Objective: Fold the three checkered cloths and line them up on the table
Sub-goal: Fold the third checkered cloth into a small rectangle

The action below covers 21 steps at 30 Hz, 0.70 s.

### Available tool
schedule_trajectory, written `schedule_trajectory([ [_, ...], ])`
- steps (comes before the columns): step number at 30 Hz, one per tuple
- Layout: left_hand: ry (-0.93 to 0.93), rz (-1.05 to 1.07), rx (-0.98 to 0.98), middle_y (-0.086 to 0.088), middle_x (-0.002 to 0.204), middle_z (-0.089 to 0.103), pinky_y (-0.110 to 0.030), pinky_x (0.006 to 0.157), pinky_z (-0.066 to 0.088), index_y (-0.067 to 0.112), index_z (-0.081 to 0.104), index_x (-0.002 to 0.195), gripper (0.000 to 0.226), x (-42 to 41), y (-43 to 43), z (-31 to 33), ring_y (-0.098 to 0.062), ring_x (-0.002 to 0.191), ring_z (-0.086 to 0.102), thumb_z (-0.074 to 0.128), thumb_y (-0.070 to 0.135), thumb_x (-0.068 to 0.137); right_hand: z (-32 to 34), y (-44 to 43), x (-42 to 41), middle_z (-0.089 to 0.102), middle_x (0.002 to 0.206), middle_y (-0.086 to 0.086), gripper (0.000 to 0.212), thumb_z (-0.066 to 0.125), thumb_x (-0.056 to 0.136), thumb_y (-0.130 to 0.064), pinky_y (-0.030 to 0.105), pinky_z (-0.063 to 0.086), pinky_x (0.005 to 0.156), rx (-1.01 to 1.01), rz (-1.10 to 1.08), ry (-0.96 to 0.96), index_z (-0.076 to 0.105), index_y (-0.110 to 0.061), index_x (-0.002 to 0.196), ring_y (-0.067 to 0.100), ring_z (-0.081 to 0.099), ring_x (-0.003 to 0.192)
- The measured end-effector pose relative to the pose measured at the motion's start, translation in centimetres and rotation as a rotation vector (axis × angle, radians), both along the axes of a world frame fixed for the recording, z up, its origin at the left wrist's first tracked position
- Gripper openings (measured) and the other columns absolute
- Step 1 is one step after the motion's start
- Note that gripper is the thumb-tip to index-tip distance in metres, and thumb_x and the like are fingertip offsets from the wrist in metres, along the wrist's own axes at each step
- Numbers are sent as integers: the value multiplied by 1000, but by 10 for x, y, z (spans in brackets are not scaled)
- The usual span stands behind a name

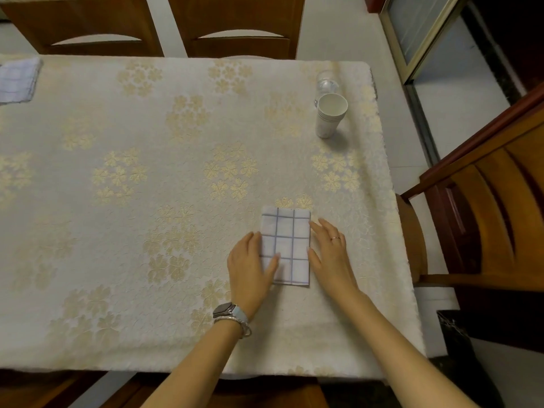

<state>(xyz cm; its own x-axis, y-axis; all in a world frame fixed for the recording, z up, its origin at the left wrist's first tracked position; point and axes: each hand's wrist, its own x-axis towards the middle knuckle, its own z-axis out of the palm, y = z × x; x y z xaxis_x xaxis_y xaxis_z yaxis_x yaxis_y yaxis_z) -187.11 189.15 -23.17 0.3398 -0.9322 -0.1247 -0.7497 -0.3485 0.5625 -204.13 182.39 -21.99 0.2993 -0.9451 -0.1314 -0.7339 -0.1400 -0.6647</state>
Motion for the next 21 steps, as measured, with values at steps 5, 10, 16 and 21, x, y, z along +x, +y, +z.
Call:
schedule_trajectory([
  [5, 216, 299, 50, -4, 111, 65, -41, 94, 46, 11, 55, 129, 41, 3, -20, 14, -25, 105, 59, 64, 26, 92, 4, 15, 6, 41, 132, 4, 46, 61, 92, -5, 5, 47, 78, 221, -329, -268, 49, -17, 135, 11, 54, 102],
  [10, 369, 320, 156, 3, 93, 61, -46, 89, 51, 11, 60, 115, 26, 2, -34, 17, -25, 96, 62, 61, 26, 94, 1, 12, 12, 47, 126, 5, 46, 63, 90, -4, 9, 47, 69, 251, -394, -285, 51, -15, 133, 11, 59, 91],
  [16, 610, 324, 158, -1, 92, 60, -23, 64, 43, 10, 58, 102, 17, -6, -39, 27, -14, 78, 53, 55, 27, 97, 6, 5, 13, 49, 117, 4, 46, 65, 88, -3, 21, 52, 76, 282, -397, -291, 51, -13, 131, 11, 57, 81],
  [21, 874, 413, 175, 1, 97, 61, -23, 62, 46, 11, 54, 113, 22, -11, -35, 42, -11, 82, 59, 51, 28, 100, 15, 1, 11, 55, 119, 1, 50, 66, 90, -11, 16, 48, 73, 407, -433, -386, 46, -12, 136, 13, 59, 93],
])
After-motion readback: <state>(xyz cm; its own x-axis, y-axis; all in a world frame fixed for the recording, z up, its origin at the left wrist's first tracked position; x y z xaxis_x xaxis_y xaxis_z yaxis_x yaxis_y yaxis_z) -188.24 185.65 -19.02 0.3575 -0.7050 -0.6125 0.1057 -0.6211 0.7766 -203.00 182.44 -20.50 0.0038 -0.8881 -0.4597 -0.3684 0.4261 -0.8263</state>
